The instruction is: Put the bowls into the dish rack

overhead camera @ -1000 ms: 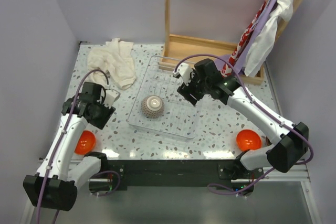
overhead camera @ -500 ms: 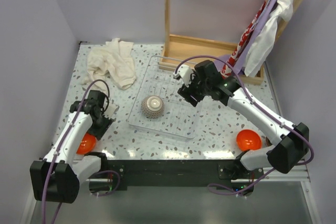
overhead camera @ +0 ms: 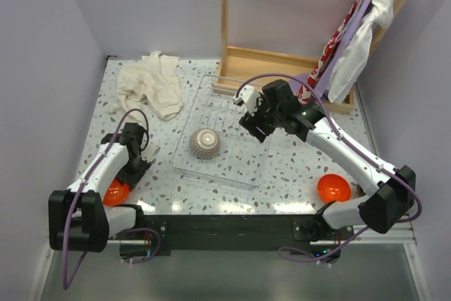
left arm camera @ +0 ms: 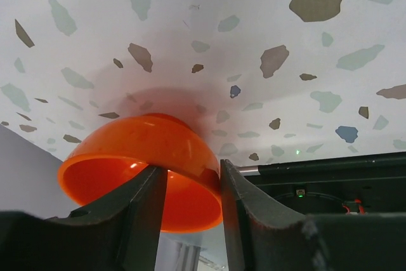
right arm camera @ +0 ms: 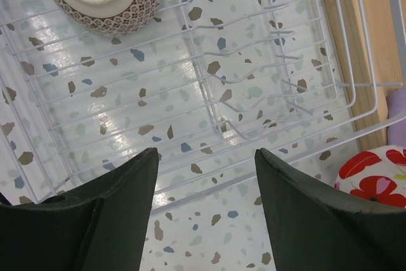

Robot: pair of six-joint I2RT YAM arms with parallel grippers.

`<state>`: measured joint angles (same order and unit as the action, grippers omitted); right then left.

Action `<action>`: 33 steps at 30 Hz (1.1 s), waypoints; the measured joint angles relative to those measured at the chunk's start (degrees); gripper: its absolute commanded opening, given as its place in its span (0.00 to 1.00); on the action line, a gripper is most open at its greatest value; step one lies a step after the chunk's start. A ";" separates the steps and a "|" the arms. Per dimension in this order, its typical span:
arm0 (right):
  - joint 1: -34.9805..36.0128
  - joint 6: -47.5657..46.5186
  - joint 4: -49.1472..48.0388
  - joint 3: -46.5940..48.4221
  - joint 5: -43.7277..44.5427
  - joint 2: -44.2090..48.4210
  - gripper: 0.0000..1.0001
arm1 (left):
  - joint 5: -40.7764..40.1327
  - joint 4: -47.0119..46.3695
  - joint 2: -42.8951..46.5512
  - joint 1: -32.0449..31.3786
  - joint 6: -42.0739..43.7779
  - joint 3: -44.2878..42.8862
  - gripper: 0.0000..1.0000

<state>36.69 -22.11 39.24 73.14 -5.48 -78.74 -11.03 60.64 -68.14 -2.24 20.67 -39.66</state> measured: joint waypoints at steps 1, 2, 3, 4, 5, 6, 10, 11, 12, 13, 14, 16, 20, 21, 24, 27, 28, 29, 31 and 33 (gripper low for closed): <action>0.00 -0.02 0.04 0.09 0.00 0.00 0.66 | -0.24 -0.33 -0.17 0.00 0.09 0.33 0.36; 0.00 -0.02 -0.02 0.15 0.02 0.00 0.66 | -0.50 -0.55 -0.24 -0.02 0.20 0.61 0.32; 0.00 -0.02 0.02 0.17 0.02 0.00 0.66 | -0.96 -0.87 -0.20 0.00 0.46 0.92 0.25; 0.00 -0.02 0.04 0.17 0.04 0.00 0.66 | -1.31 -1.05 -0.22 0.00 0.61 1.05 0.20; 0.00 -0.02 0.04 0.17 0.04 0.00 0.66 | -1.53 -1.09 -0.22 0.02 1.05 1.11 0.16; 0.00 -0.02 0.07 0.17 0.04 0.00 0.66 | -1.70 -1.16 -0.22 0.02 1.33 1.14 0.07; -0.02 -0.11 0.15 0.33 0.15 -0.02 0.66 | -2.27 -0.76 -0.20 0.00 2.51 0.39 0.00; -0.02 -0.11 0.17 0.35 0.20 -0.02 0.66 | -2.21 -0.33 -0.20 0.07 2.54 -0.20 0.00; -0.07 -0.35 0.26 0.66 0.37 -0.07 0.66 | -1.75 0.61 -0.22 0.11 2.67 -1.25 0.00; -0.13 -0.48 0.26 0.92 0.50 -0.07 0.66 | -1.11 1.75 -0.20 0.13 2.86 -2.82 0.00; -0.24 -0.66 0.33 1.16 0.66 -0.07 0.66 | -0.87 2.64 -0.22 0.13 2.99 -4.57 0.00; -0.48 -0.87 0.35 1.44 1.31 -0.07 0.65 | -0.02 4.90 -0.63 0.22 3.13 -10.10 0.00; -2.29 -0.39 0.90 1.51 1.40 -0.07 0.64 | 4.39 7.37 -4.17 0.31 3.52 -26.73 0.00; -3.63 0.57 1.36 1.62 0.63 -0.07 0.62 | 6.86 7.48 -5.64 0.28 3.93 -31.63 0.00; -8.50 3.63 3.52 2.49 -1.60 -0.39 0.60 | 18.14 6.54 -9.46 0.13 5.33 -43.47 0.00; -13.05 5.95 4.94 2.95 -4.13 -0.57 0.59 | 30.99 5.64 -11.15 -1.16 6.93 -48.00 0.00; -13.66 6.23 5.31 2.95 -4.76 -0.48 0.56 | 35.52 5.20 -11.43 -2.19 7.30 -48.24 0.00; -13.77 6.32 5.75 2.95 -5.33 -0.39 0.54 | 39.69 4.79 -11.74 -3.52 7.50 -48.22 0.00; -13.49 6.38 6.80 2.97 -6.80 -0.11 0.50 | 46.75 3.30 -12.46 -6.80 7.19 -47.82 0.00; -13.20 6.43 7.98 3.08 -8.17 0.17 0.41 | 54.10 -1.44 -12.87 -10.67 5.09 -45.77 0.00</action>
<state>23.49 -15.68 47.22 76.23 -13.65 -78.56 43.07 59.20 -81.01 -12.91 25.76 -85.43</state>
